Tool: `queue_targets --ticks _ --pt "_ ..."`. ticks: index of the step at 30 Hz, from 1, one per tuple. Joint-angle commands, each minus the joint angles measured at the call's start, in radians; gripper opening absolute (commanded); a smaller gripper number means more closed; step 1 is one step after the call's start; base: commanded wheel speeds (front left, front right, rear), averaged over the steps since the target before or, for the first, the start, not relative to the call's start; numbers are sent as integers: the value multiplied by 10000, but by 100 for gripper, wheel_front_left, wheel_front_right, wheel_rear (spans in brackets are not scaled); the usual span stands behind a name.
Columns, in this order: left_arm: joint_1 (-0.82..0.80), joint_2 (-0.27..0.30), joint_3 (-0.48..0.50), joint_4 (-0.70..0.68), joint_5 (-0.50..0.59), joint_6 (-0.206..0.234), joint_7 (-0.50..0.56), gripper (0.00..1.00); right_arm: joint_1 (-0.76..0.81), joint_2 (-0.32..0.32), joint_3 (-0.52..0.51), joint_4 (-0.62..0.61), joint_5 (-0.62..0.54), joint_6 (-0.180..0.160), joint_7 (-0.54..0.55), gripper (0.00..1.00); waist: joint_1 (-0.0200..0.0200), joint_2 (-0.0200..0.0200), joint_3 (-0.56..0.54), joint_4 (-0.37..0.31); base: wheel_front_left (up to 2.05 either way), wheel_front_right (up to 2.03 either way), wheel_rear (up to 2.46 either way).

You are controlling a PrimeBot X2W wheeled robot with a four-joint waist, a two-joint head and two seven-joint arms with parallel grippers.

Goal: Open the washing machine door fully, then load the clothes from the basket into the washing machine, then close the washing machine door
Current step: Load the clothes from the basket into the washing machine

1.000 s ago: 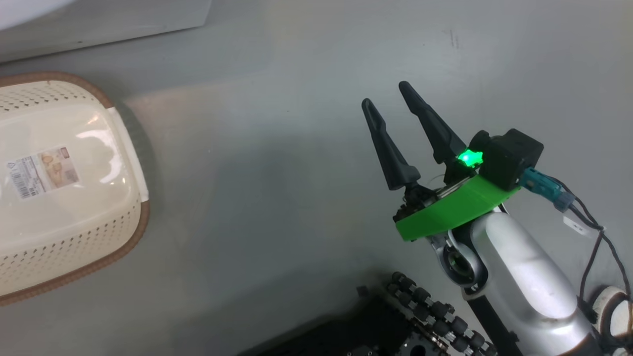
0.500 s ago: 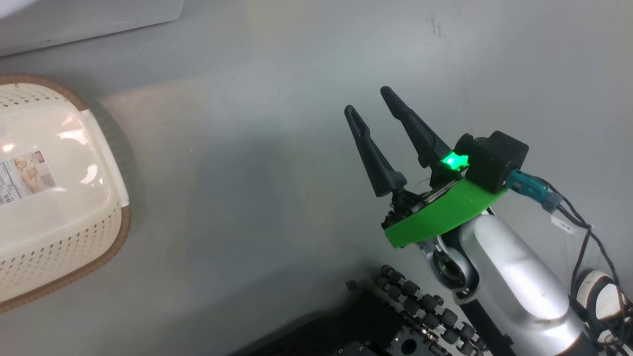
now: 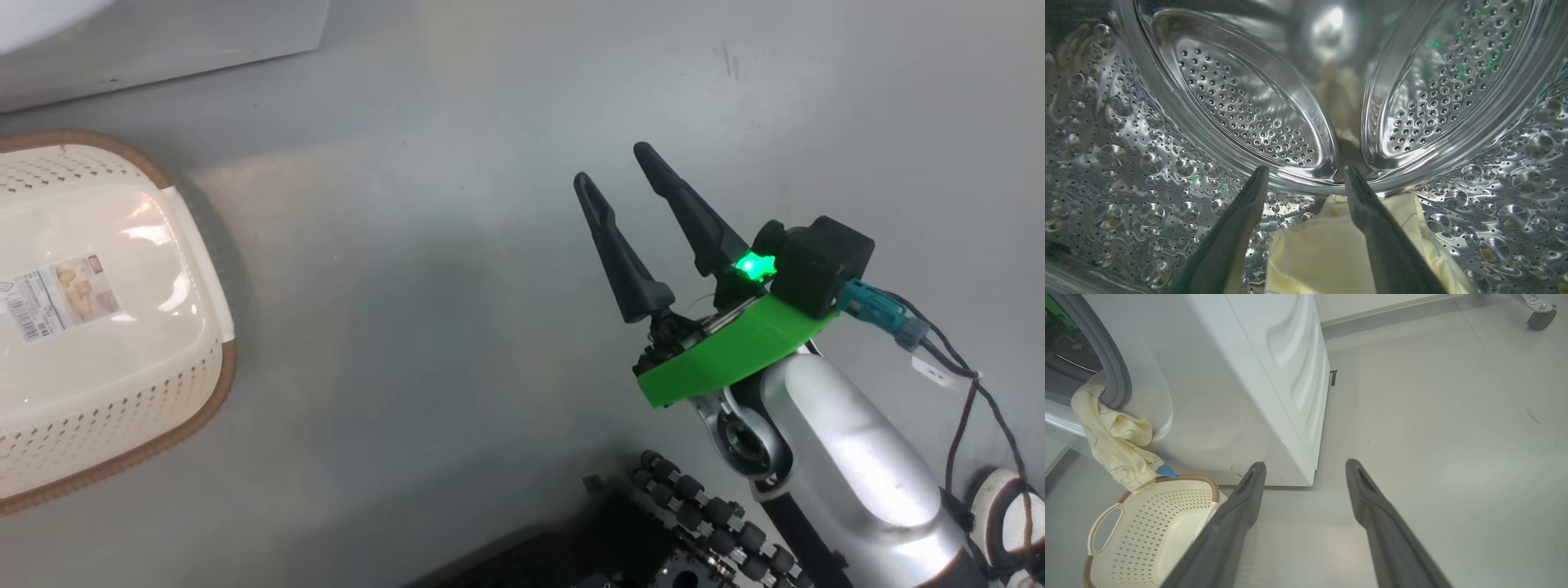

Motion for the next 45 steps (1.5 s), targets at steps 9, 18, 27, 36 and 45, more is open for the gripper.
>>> queue_targets --ticks 9,18,27,36,45 --pt "637 204 -598 -123 -1055 8 -222 100 362 -14 -218 -53 -403 40 -95 100 0 0 -581 440 0 0 0" --pt "2600 -95 -1268 -622 -2206 8 -567 100 431 -14 -845 176 -906 40 -95 100 0 0 -1513 1237 0 0 0" --pt "4925 -307 -1233 -2185 -2831 8 -654 100 764 -14 -1556 404 -1450 40 -95 100 0 0 -2560 2043 0 0 0" --pt "8381 -881 181 -4676 -2365 308 -657 100 1331 -14 -1788 606 -1909 40 -95 100 0 0 -3913 2689 0 0 0" --pt "11424 -1926 1446 -6887 -1287 897 -658 100 1893 -14 -1517 668 -1709 40 -95 100 0 0 -4686 2922 0 0 0"
